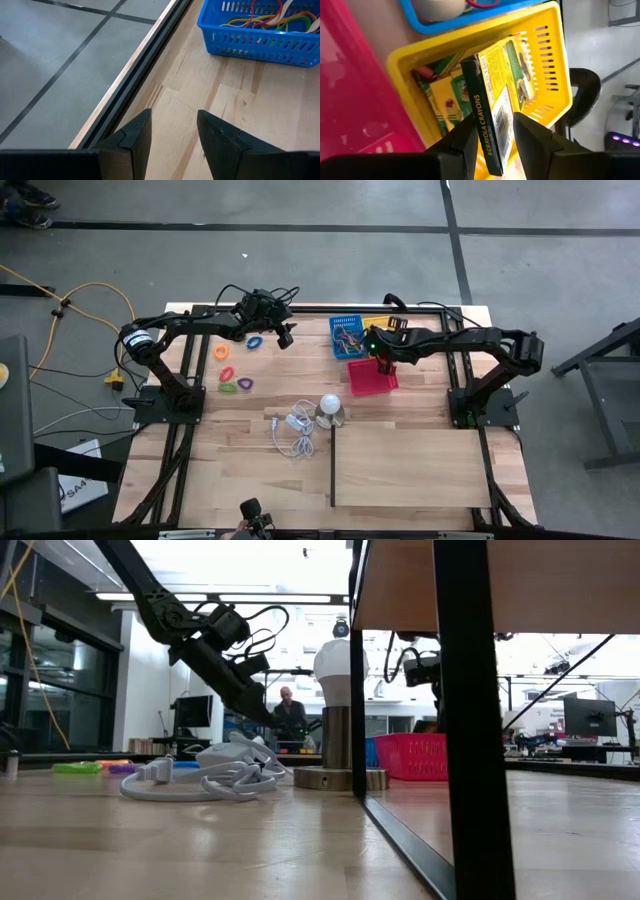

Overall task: Pick & Place Office Desk Supplies
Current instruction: Stack the yellow crayon box on top of the yellow crayon box, then put the blue coil keychain into the red bin

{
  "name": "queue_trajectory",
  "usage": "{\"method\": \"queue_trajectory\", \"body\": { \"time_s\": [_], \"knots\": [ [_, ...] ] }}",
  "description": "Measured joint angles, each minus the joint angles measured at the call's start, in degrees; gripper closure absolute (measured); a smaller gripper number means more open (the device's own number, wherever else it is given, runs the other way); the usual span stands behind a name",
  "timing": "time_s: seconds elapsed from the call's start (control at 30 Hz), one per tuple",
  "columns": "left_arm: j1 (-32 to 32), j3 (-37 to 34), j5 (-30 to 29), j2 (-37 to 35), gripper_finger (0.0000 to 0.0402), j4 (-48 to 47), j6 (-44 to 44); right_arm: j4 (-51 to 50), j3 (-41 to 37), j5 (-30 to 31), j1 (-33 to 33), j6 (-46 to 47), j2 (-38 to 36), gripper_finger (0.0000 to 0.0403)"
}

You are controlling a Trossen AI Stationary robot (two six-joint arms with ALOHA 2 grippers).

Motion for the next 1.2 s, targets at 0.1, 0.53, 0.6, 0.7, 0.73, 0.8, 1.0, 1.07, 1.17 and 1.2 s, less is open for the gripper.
{"method": "queue_trajectory", "body": {
  "time_s": [0.1,0.53,0.6,0.7,0.73,0.8,1.0,1.07,1.17,1.2],
  "knots": [
    [0.0,0.0,0.02,-0.02,0.025,0.0,0.18,0.29,0.0,-0.04,-0.01,-0.65,0.0,0.029],
    [0.0,0.0,0.02,-0.02,0.025,-0.02,0.22,-1.32,0.0,0.09,1.64,0.94,0.0,0.0293],
    [0.0,0.0,0.02,-0.01,0.025,-0.02,0.22,-1.52,0.0,0.39,2.79,1.08,-0.09,0.0293],
    [0.0,0.0,0.02,0.0,0.025,-0.02,0.22,-1.56,0.03,2.73,4.53,0.98,-1.09,0.0293],
    [0.0,0.0,0.02,-0.02,0.025,-0.02,0.22,-1.69,0.1,3.7,5.02,0.93,-1.67,0.0293],
    [0.0,0.0,0.02,-0.02,0.025,-0.01,0.22,-1.69,0.11,5.37,5.72,0.84,-3.08,0.0293],
    [0.0,0.0,0.02,0.0,0.025,-0.02,0.15,-1.69,0.22,6.27,6.38,1.29,-8.65,0.0293],
    [0.0,0.0,0.04,-0.02,0.025,-0.02,0.15,-1.72,0.22,6.19,6.38,2.08,-10.22,0.0293],
    [0.0,0.0,0.04,-0.01,0.025,-0.02,0.13,-1.49,0.22,6.17,6.38,2.84,-11.74,0.0293],
    [0.0,0.0,0.04,-0.02,0.025,-0.02,0.13,-1.53,0.22,6.11,6.38,2.88,-12.01,0.0293]
  ]
}}
